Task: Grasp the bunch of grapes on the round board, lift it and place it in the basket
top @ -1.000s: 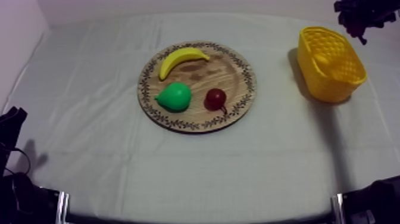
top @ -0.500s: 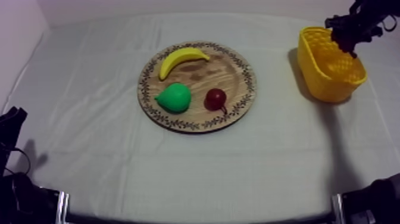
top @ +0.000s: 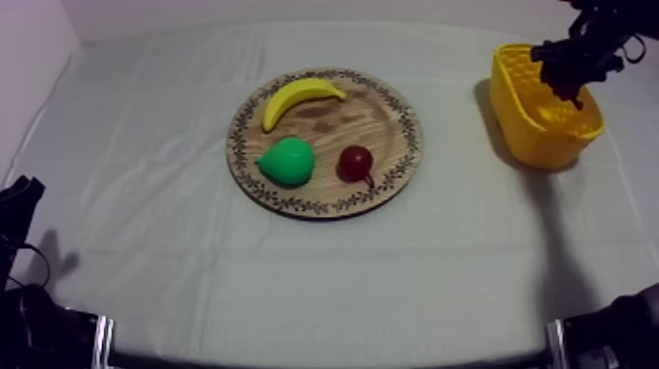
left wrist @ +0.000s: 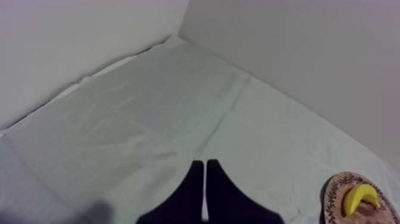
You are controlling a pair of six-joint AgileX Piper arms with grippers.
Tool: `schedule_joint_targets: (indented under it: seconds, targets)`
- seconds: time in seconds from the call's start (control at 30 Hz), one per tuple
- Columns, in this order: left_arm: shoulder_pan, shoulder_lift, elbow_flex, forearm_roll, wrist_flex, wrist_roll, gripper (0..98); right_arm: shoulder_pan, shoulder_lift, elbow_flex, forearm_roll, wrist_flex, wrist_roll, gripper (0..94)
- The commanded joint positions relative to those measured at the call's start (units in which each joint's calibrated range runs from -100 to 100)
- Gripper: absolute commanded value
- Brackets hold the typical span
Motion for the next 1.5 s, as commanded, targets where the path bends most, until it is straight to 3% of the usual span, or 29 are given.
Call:
schedule_joint_targets:
  seconds: [0.0,0.33,0.4,0.5,0.57,0.67,0.8,0.93,1.03,1.47]
  targets:
    - [0.0,0.0,0.0,-0.01,0.0,0.0,0.1,0.0,0.2,0.7,0.2,-0.2,0.0,27.5]
    - [0.0,0.0,0.0,-0.01,0.0,0.0,0.1,-0.4,0.7,3.2,0.0,-1.9,0.7,29.7]
    - [0.0,0.0,0.0,-0.01,0.0,0.0,0.1,-0.6,0.6,3.8,0.3,-2.6,0.4,38.9]
    - [0.0,0.0,0.0,-0.01,0.0,0.0,0.1,-0.8,0.5,4.7,0.6,-3.3,0.9,63.9]
    - [0.0,0.0,0.0,-0.01,0.0,0.0,0.1,-0.8,0.3,4.9,0.3,-3.3,1.5,75.2]
    - [0.0,0.0,0.0,-0.01,0.0,0.0,0.1,-0.9,-0.1,5.2,0.1,-3.2,2.1,83.6]
    - [0.0,0.0,0.0,-0.01,0.0,0.0,0.1,-0.8,-0.7,5.8,0.0,-3.1,2.3,86.7]
    - [0.0,0.0,0.0,-0.01,0.0,0.0,0.1,-0.8,-1.7,6.3,0.3,-3.2,2.2,85.5]
    - [0.0,0.0,0.0,-0.01,0.0,0.0,0.1,-0.8,-2.9,6.6,0.8,-3.1,1.8,79.6]
    - [0.0,0.0,0.0,-0.01,0.0,0.0,0.1,-1.6,-18.2,14.2,1.3,-2.8,0.6,36.4]
